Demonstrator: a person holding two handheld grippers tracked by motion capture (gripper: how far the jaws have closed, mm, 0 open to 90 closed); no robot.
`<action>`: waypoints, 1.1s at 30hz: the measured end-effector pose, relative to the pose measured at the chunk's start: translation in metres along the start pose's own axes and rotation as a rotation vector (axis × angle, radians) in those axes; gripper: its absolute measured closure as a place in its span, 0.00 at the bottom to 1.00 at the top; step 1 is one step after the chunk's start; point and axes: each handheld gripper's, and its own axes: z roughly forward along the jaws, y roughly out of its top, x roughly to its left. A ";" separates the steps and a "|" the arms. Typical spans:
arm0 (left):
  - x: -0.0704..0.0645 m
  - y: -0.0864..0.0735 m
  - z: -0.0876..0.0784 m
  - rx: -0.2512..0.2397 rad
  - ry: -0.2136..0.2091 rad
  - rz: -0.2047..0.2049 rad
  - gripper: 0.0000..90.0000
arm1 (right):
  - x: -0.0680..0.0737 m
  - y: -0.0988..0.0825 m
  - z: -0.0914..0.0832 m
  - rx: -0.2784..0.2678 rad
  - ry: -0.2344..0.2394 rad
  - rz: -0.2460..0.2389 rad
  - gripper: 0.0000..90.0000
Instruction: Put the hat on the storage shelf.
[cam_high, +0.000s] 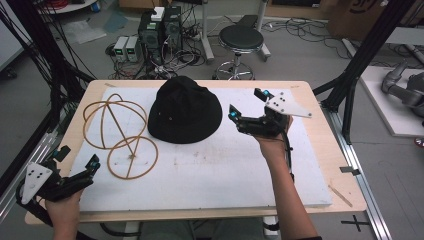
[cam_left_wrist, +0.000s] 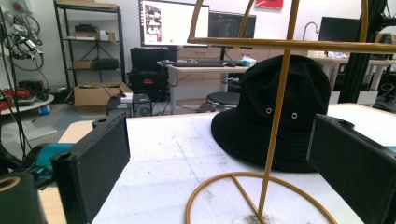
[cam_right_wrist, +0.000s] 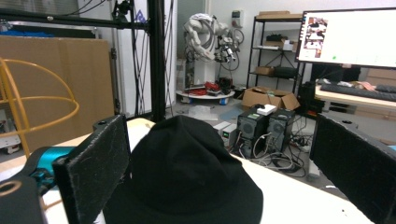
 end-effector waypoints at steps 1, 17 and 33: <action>0.000 0.000 0.000 0.002 -0.001 0.002 0.07 | 0.001 0.002 0.005 0.002 0.003 0.003 0.05; 0.003 -0.001 -0.006 0.004 0.008 -0.001 0.07 | 0.015 0.015 0.095 0.103 0.079 -0.009 0.06; 0.005 -0.003 -0.009 0.012 0.009 -0.005 0.07 | 0.033 -0.009 0.176 0.252 0.084 -0.042 0.08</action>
